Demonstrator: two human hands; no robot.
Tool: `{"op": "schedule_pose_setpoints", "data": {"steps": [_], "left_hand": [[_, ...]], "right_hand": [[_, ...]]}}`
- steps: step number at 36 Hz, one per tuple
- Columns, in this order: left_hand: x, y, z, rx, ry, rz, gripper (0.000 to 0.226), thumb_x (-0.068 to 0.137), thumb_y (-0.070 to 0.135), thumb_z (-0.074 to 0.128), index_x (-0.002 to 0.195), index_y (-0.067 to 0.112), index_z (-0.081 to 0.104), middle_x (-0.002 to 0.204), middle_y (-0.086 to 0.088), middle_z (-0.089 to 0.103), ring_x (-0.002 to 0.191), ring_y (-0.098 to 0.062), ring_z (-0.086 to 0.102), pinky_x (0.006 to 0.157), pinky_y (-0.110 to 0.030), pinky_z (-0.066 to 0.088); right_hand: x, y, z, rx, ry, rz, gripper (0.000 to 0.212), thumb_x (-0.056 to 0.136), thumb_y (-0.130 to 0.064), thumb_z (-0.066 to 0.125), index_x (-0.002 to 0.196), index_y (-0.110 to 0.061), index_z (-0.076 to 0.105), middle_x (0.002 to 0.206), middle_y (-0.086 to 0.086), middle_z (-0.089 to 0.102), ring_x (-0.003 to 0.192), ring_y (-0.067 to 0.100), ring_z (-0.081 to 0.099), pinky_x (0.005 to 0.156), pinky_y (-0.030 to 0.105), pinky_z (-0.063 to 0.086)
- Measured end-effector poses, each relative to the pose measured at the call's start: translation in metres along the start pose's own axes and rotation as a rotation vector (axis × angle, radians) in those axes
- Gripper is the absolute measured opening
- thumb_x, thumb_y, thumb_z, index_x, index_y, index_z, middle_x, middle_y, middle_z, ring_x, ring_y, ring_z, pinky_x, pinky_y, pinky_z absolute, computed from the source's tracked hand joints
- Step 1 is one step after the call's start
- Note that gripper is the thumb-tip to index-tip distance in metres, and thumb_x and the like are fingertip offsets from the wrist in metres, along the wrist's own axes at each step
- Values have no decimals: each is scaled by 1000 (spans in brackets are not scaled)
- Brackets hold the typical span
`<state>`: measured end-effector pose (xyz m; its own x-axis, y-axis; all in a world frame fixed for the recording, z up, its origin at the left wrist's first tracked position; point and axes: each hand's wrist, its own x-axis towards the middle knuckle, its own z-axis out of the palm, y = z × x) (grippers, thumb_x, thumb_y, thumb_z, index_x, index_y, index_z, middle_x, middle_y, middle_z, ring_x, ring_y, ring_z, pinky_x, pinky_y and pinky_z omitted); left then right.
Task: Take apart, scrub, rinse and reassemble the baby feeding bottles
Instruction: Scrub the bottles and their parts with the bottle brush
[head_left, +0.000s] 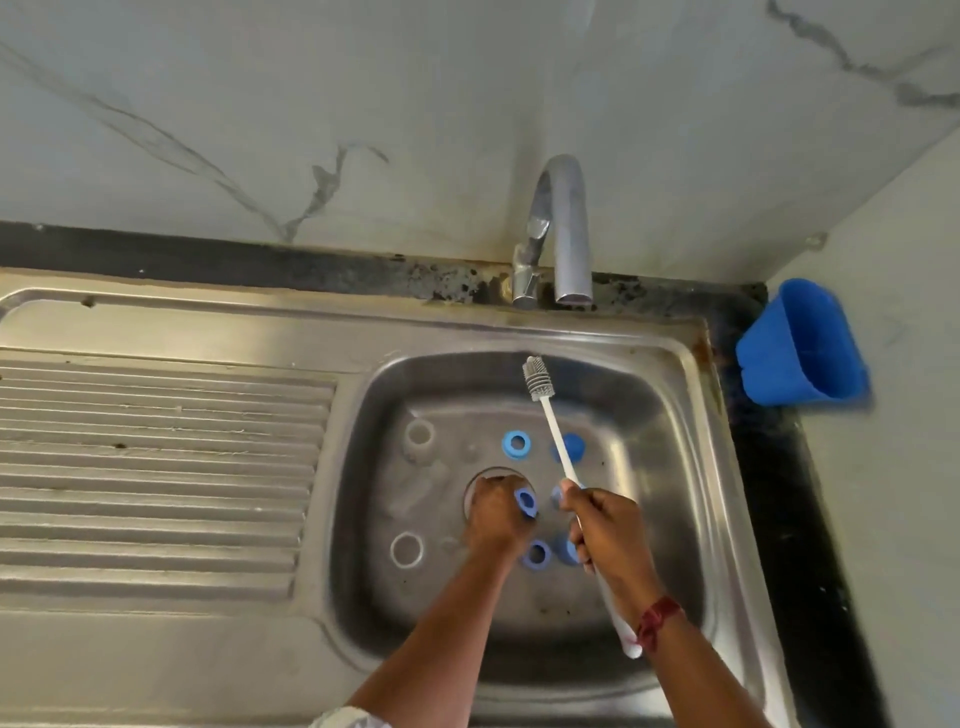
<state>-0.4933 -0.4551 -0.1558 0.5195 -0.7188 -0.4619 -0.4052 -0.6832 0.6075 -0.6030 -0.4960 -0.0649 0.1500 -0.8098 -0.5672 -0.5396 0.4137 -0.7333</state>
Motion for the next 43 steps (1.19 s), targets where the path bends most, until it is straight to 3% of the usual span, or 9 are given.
{"op": "schedule_pose_setpoints", "data": {"steps": [4,10,17,20,22,26,31,37,43], "left_hand": [[17,-2,16,6,-53,-63,8,77,19,64,83,23,66,86,5,66,83,-16,65,71,-25,52],[30,-8,22,41,-49,-158,32,80,19,66,111,26,65,121,-4,57,103,-22,63,88,-30,51],[32,-11,22,55,-55,-137,49,70,18,73,116,29,61,116,-2,60,102,-23,64,83,-30,54],[31,-2,15,17,-30,-125,17,75,18,67,92,23,64,94,1,67,89,-21,66,74,-30,56],[29,5,14,-46,-47,-99,13,77,26,69,89,22,66,88,2,68,84,-18,66,71,-27,53],[25,24,22,-91,-102,57,26,77,41,68,98,25,63,91,5,67,81,-13,63,65,-24,46],[19,43,29,-33,-98,163,28,81,32,64,106,19,59,99,-1,56,81,-21,58,64,-28,39],[16,49,35,87,-117,228,27,91,25,63,115,14,58,106,-8,49,84,-31,62,64,-31,44],[14,51,36,66,-104,209,25,91,30,64,111,14,64,105,-4,49,77,-24,59,63,-27,44]], "right_hand": [[8,-1,-2,-20,5,-2,37,96,-36,62,78,-5,68,46,-3,49,43,11,44,44,25,38],[16,-2,-1,-53,-9,-8,40,96,-37,62,73,-4,64,46,-3,48,45,12,45,49,28,41],[18,-3,3,-57,-41,-26,39,96,-38,60,80,-3,64,47,-3,48,44,11,44,50,28,41],[17,-5,3,-52,-30,-26,41,96,-38,60,80,-1,63,47,-3,47,44,12,43,49,28,40],[16,-5,1,-40,-19,-24,43,96,-39,61,80,1,63,46,-3,46,44,12,42,48,28,39],[16,-4,-6,-45,1,-18,42,94,-41,62,77,-4,67,46,-3,48,44,11,43,50,29,40],[17,-3,-16,6,23,-9,35,92,-41,65,71,-13,68,50,1,50,45,12,44,47,28,38],[20,1,-22,-22,25,-7,37,93,-41,64,73,-10,67,50,1,51,43,11,44,45,26,38],[22,2,-25,-37,13,-20,38,93,-43,62,74,-10,68,50,1,50,44,12,44,46,26,38]]}}
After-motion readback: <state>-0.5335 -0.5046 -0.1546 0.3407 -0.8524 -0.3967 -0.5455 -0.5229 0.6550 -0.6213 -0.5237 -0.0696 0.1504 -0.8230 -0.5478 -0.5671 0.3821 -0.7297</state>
